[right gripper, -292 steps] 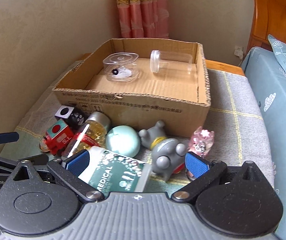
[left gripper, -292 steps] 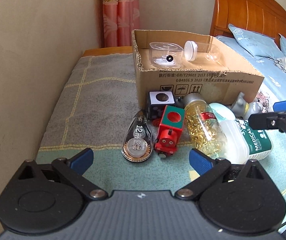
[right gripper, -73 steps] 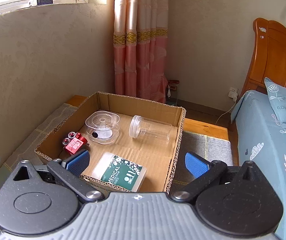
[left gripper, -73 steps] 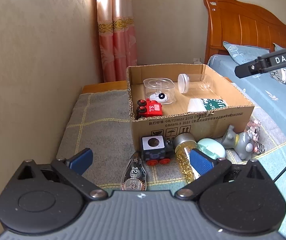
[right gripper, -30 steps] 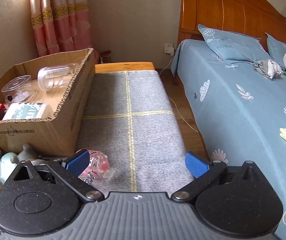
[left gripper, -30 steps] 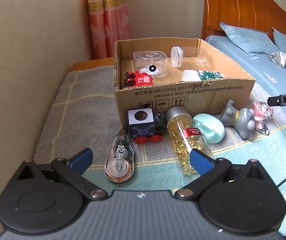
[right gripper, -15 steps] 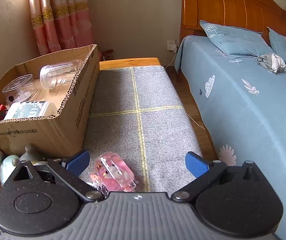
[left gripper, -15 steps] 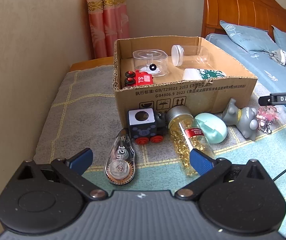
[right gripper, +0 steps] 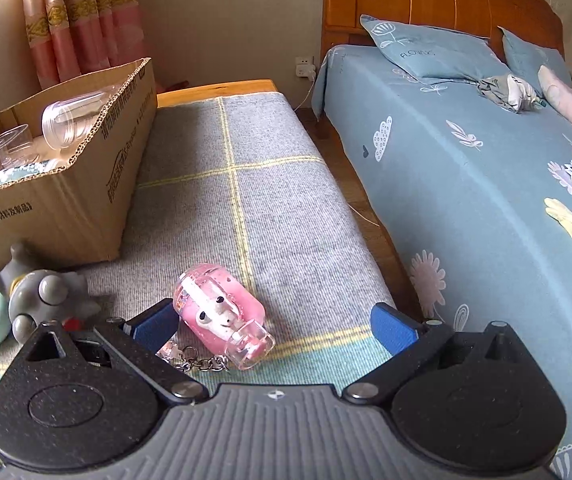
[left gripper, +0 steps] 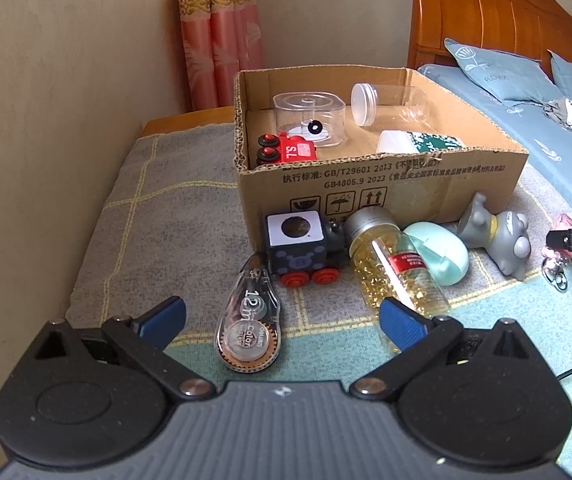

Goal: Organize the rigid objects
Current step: 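Bring the right tool to the pink keychain while the left tool approaches the correction tape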

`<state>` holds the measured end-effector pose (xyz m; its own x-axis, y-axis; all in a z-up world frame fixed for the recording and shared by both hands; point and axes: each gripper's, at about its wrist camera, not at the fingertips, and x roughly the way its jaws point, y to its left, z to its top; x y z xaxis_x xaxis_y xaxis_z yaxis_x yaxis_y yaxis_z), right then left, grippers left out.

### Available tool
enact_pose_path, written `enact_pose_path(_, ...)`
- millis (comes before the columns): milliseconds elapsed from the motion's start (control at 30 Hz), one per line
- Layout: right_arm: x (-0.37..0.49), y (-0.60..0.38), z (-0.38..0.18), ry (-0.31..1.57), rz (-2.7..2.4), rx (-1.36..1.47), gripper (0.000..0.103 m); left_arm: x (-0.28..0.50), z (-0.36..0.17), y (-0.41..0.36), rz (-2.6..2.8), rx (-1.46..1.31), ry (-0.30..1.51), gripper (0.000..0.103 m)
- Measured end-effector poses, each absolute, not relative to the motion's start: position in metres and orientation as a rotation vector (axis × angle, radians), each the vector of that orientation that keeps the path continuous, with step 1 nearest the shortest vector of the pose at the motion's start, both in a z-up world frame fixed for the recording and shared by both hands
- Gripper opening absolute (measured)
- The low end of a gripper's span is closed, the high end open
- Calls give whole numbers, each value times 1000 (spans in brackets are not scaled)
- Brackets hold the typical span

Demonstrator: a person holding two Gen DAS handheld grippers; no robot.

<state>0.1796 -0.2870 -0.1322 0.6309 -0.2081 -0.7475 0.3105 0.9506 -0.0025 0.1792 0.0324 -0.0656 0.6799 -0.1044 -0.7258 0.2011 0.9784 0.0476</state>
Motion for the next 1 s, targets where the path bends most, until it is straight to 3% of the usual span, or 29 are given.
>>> enact_pose_path(633,174,-282,-132,848,-263,97,103,186,-92,94,101,89,850,103)
enact_pose_path(1000,163,-272,-120,817,-212,73,103,201,-86,77,137,118,812,102)
